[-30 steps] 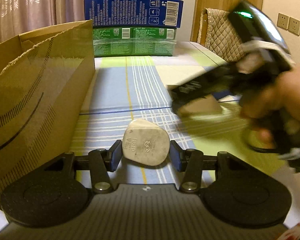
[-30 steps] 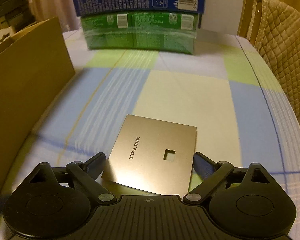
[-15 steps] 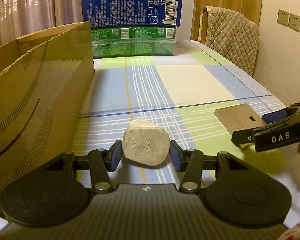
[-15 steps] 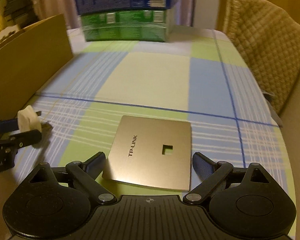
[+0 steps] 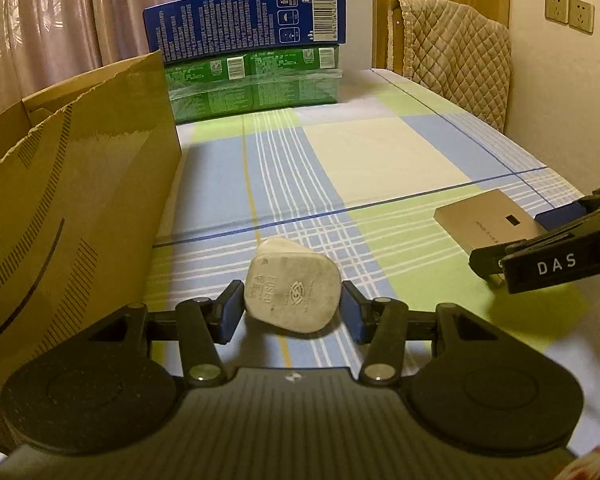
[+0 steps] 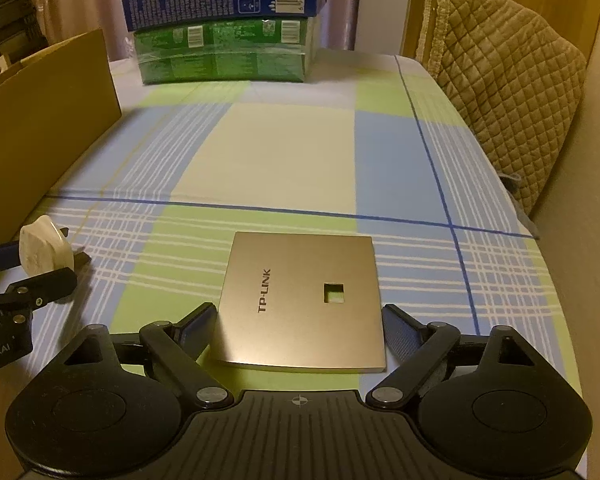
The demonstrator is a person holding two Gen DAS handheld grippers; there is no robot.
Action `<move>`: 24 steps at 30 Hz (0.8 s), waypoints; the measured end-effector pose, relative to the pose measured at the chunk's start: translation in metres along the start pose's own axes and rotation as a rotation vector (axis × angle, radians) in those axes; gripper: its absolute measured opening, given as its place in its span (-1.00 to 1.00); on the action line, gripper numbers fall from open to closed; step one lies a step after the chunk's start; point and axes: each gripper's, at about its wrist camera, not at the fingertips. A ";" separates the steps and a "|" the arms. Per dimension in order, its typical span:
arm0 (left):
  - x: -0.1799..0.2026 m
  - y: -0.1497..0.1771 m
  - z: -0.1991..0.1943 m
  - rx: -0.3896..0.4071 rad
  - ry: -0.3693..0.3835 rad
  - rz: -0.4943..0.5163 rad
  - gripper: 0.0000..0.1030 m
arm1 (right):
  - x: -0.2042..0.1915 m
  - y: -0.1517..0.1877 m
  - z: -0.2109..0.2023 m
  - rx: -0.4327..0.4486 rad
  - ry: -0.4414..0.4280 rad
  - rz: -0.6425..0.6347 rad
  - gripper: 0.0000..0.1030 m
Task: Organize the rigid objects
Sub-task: 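Lift and carry the white plug and gold panel with both grippers over the box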
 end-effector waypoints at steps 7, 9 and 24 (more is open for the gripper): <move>0.003 -0.003 -0.007 -0.002 0.024 0.000 -0.11 | 0.008 0.006 -0.012 0.000 0.009 0.028 0.64; 0.003 -0.004 -0.009 -0.005 0.032 -0.003 -0.11 | 0.011 0.007 -0.017 -0.001 0.005 0.049 0.64; 0.007 -0.005 -0.006 -0.025 0.033 0.042 -0.09 | 0.020 0.017 -0.022 -0.027 0.007 0.071 0.65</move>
Point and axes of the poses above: each gripper's, at about its wrist camera, not at the fingertips, and z roughly the way its jaws point, x to its right, y to its underside, and after that the axes turned 14 degrees about z, right-handed
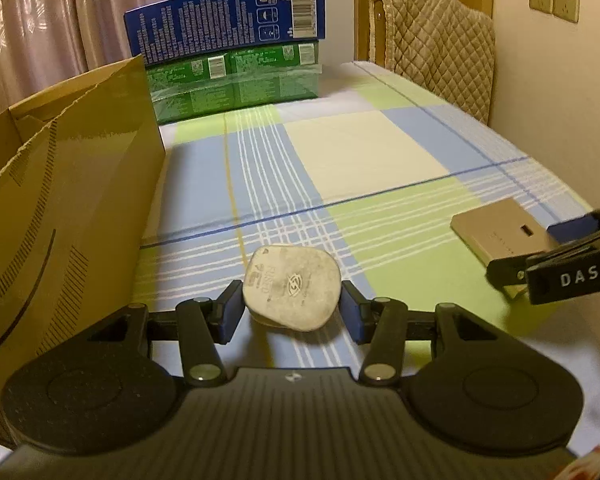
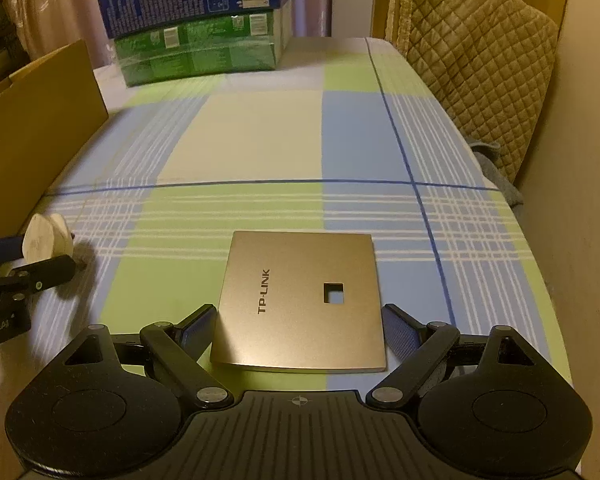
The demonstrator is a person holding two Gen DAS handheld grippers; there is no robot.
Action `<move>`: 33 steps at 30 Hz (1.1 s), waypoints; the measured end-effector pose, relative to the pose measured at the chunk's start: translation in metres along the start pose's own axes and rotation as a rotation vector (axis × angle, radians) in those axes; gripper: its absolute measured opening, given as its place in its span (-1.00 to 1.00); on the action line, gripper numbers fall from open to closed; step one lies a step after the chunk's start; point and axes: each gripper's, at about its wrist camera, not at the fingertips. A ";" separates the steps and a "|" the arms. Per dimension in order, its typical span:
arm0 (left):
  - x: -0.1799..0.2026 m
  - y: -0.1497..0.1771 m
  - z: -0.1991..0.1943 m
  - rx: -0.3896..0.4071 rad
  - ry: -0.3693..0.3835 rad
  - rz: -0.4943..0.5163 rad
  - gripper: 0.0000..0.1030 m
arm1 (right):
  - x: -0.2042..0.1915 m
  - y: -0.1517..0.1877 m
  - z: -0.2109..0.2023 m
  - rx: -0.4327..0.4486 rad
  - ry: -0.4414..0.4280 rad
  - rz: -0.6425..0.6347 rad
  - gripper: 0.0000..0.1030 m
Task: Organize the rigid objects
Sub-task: 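Lift and carry the white plug and gold panel with both grippers over the box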
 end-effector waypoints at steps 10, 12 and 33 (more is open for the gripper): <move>0.007 0.004 0.000 0.006 -0.027 0.093 0.00 | -0.001 0.001 0.002 0.004 0.003 -0.009 0.65; 0.007 0.004 0.001 0.004 -0.021 0.092 -0.03 | -0.001 0.001 0.002 0.005 0.004 -0.010 0.65; -0.003 -0.019 -0.049 0.056 -0.013 0.030 -0.09 | -0.015 -0.021 -0.053 0.086 -0.040 0.000 0.65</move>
Point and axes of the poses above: each gripper's, at about its wrist camera, not at the fingertips, and z roughly the way its jaws point, x to its right, y to its underside, and after that the axes turned 14 degrees about z, right-handed
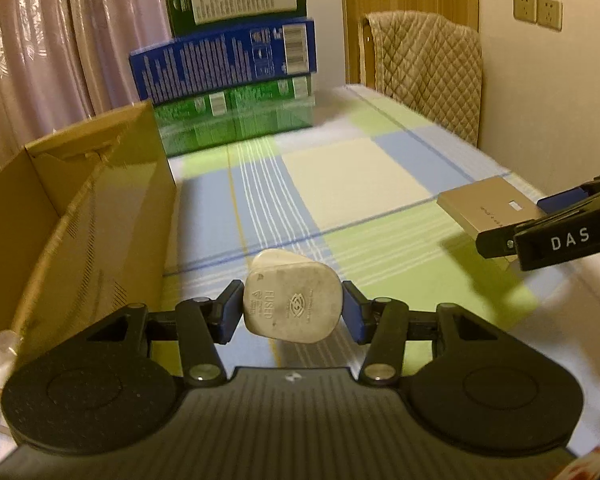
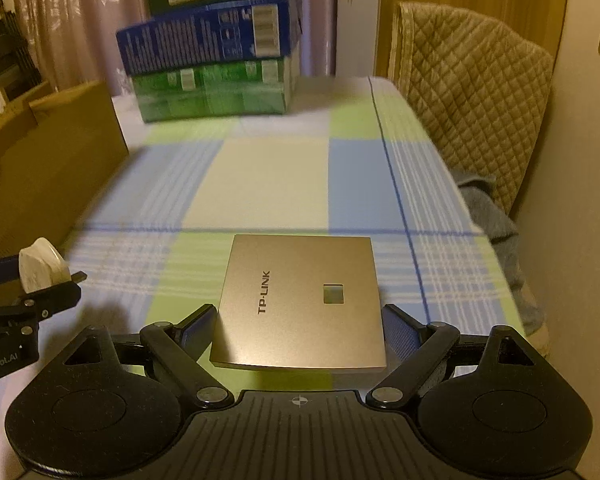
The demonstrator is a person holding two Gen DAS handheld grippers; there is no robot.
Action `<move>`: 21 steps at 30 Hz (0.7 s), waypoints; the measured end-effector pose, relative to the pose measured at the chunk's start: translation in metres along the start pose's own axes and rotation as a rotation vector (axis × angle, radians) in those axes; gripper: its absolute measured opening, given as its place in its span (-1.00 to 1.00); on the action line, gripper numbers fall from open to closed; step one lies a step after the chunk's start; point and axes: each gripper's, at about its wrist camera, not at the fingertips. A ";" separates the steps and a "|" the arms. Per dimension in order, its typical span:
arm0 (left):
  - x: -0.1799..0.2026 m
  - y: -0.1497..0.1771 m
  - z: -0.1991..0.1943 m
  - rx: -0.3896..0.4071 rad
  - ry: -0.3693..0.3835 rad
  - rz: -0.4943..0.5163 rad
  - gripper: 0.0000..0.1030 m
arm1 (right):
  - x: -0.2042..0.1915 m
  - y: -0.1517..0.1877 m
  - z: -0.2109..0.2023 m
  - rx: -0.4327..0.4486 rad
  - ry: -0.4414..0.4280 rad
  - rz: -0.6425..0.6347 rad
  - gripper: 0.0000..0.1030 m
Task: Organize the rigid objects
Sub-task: 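Lift and carry the white plug and gold panel with both grippers over the box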
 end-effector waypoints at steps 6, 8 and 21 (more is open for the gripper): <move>-0.009 -0.017 -0.034 0.042 -0.005 -0.039 -0.09 | -0.014 -0.012 -0.040 0.053 -0.020 0.012 0.65; -0.013 -0.021 -0.045 0.055 -0.009 -0.053 -0.09 | -0.021 -0.014 -0.054 0.065 -0.028 0.015 0.65; -0.047 -0.028 -0.123 0.103 -0.045 -0.122 -0.09 | -0.075 -0.007 -0.126 0.128 -0.093 0.007 0.65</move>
Point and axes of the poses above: each gripper's, at about its wrist camera, not at the fingertips, and z roughly the way its jaws point, x to its right, y to its underside, and after that the axes turned 14 degrees about z, right-handed
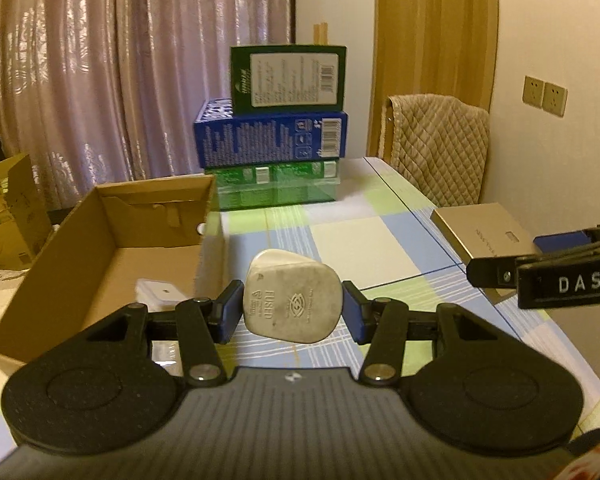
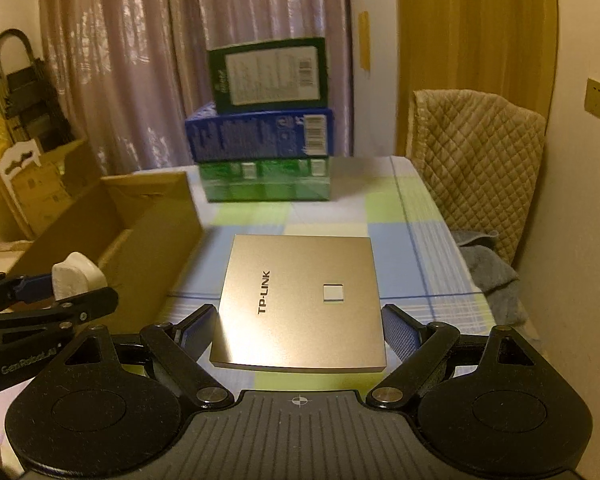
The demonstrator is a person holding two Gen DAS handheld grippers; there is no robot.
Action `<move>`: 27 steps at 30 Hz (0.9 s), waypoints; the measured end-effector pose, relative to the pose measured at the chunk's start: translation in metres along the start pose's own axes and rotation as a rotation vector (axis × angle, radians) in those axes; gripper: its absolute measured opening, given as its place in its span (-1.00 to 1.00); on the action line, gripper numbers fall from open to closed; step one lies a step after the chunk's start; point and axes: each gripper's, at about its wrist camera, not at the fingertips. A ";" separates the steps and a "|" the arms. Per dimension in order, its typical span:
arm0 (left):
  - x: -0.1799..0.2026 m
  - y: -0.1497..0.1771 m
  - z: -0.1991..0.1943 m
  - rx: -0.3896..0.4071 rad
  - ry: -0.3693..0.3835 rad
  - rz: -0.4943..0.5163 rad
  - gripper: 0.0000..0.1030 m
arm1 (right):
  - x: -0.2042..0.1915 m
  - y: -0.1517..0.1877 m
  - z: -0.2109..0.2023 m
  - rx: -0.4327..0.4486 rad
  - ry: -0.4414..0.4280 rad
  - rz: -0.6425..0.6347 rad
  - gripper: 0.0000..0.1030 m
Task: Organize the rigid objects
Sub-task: 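Lift and carry the white plug and gold panel with both grippers over the box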
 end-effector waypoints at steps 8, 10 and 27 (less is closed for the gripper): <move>-0.023 0.001 -0.037 0.016 -0.038 -0.022 -0.09 | -0.036 0.007 -0.024 0.013 -0.047 -0.011 0.65; -0.029 0.003 -0.045 0.017 -0.047 -0.026 -0.09 | -0.042 0.009 -0.027 0.013 -0.057 -0.010 0.65; -0.073 0.025 -0.079 -0.003 -0.096 -0.051 -0.09 | -0.100 0.030 -0.019 -0.031 -0.141 -0.053 0.65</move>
Point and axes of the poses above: each gripper's, at about its wrist camera, not at the fingertips, and z roughly the way its jaws point, x to its right, y to its underside, and after that the axes turned 14 degrees about z, right-handed
